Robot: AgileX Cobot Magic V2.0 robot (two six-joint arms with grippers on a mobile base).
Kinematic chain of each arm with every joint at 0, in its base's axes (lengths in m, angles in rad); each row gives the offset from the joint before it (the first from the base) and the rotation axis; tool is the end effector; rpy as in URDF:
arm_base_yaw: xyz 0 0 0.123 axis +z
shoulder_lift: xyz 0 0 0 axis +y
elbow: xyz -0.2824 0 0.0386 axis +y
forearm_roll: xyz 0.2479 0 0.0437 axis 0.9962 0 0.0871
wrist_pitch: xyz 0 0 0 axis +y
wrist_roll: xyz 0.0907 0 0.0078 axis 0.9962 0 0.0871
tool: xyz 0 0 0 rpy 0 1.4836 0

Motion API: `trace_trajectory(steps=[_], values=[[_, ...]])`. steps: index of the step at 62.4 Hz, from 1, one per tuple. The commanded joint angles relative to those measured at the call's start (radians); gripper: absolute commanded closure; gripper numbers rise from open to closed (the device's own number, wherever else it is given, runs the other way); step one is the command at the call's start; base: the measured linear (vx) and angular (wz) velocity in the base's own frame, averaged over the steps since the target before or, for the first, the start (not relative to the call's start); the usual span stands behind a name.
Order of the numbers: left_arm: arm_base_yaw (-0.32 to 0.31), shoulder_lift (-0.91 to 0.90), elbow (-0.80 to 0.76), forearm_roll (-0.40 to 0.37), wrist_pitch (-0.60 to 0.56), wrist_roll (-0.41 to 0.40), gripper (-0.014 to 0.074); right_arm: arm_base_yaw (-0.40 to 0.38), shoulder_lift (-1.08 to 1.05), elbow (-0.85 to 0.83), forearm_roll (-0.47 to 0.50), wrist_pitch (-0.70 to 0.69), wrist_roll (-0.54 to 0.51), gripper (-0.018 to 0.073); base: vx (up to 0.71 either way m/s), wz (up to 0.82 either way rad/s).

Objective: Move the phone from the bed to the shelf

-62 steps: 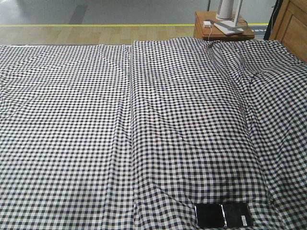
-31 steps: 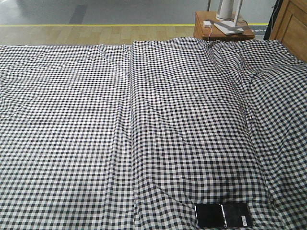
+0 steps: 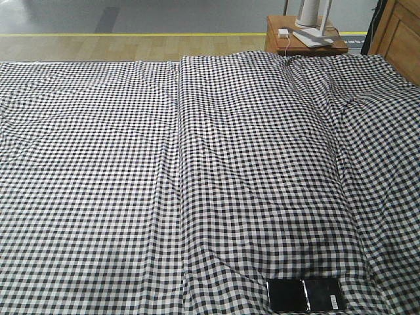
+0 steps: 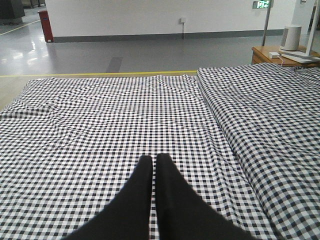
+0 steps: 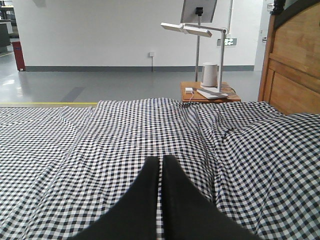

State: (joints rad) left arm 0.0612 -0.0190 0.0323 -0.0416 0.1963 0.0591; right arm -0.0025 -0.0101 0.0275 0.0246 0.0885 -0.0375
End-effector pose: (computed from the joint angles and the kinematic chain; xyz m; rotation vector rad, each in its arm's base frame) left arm 0.0557 0.0027 0.1854 -0.0302 1.6930 0.0527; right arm 0.0569 0.0001 0.1963 -0.0100 1.5895 -0.0104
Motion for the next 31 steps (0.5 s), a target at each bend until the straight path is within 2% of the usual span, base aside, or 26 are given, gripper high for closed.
trace_trajectory(steps=[1, 28, 31], values=[[0.0, -0.008, 0.007, -0.009, -0.07, 0.0, 0.0595, -0.007, -0.011, 0.01, -0.011, -0.072, -0.007, 0.0564, 0.0, 0.0], [0.0, -0.008, 0.007, -0.009, -0.07, 0.0, 0.0595, -0.007, -0.011, 0.01, -0.011, -0.082, -0.007, 0.0564, 0.0, 0.0], [0.0, -0.008, 0.007, -0.009, -0.07, 0.0, 0.0595, -0.007, -0.011, 0.009, -0.011, -0.117, -0.007, 0.0564, 0.0, 0.0]])
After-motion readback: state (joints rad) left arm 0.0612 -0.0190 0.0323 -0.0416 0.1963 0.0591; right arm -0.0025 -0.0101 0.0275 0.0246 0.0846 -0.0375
